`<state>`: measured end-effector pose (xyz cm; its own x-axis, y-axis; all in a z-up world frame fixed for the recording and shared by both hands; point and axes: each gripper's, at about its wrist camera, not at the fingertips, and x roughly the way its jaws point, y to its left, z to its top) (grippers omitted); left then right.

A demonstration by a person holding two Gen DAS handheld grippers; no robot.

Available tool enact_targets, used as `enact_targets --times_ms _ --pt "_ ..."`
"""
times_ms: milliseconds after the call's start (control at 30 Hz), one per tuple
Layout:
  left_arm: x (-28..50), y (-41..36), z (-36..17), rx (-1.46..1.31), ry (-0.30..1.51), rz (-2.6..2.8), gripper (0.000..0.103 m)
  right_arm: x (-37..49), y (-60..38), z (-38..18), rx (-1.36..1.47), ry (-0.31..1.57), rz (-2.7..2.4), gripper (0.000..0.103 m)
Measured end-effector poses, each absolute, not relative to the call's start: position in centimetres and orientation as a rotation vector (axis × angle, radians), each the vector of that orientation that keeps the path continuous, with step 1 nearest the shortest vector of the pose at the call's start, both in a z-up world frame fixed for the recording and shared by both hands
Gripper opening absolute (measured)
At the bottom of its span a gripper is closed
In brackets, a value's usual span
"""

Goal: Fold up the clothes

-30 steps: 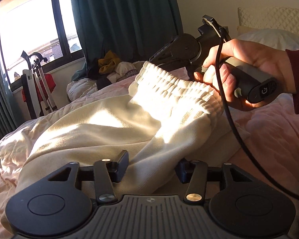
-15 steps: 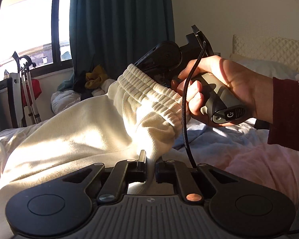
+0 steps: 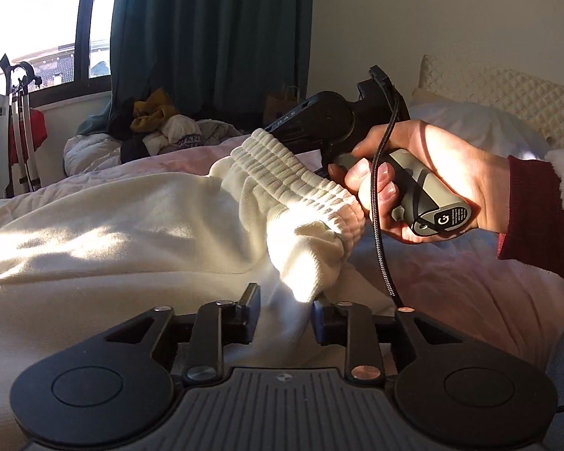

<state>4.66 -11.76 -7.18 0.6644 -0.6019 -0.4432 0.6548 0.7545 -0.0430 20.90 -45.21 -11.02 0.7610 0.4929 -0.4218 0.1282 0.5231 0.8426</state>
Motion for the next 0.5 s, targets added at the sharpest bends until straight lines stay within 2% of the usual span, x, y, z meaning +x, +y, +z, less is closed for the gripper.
enact_targets --times_ms 67,133,200,300,500 --pt "4.6 -10.9 -6.8 0.093 0.458 -0.701 0.051 20.2 -45.5 -10.5 1.020 0.697 0.206 0.037" --pt "4.6 -10.1 -6.5 0.062 0.460 -0.689 0.055 19.2 -45.9 -10.1 1.025 0.678 0.150 0.057" --pt "4.3 -8.9 -5.7 0.048 0.441 -0.666 0.065 17.9 -46.5 -9.6 1.035 0.646 0.084 0.069" --pt "3.8 -6.5 -3.6 0.059 0.389 -0.596 0.079 16.1 -47.1 -9.1 1.065 0.609 0.024 0.072" --pt "3.6 -1.9 -2.0 0.027 0.431 -0.457 0.082 11.7 -45.2 -7.7 1.105 0.561 -0.023 0.072"
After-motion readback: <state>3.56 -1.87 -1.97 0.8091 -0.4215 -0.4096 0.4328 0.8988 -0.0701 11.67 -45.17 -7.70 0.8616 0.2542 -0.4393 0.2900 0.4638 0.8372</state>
